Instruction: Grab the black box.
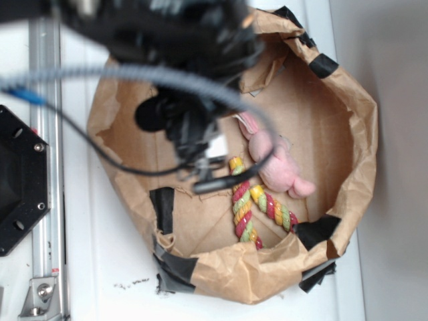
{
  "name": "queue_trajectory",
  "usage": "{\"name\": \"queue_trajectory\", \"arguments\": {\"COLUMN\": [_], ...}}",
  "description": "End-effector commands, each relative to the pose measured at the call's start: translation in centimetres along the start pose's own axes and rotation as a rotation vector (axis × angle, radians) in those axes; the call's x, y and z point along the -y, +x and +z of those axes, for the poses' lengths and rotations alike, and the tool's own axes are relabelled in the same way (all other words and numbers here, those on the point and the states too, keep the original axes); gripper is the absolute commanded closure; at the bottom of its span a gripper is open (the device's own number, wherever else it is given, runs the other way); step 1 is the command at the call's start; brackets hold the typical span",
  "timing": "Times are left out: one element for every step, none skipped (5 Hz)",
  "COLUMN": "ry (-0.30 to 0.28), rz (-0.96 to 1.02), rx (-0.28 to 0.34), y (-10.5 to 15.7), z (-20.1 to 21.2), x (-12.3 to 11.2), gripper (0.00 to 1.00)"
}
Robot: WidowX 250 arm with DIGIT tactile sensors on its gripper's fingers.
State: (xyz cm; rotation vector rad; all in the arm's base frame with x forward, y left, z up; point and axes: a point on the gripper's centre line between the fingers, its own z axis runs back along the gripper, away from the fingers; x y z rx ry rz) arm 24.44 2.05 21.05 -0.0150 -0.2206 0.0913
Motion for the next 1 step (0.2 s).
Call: {"name": "queue_trajectory", "arguments": {"ry": [0.029], "rz": [0.016], "rx": [-0.064], "y": [-0.12], "z": [-0.53], "x": [0.21], "gripper": [0.25]}}
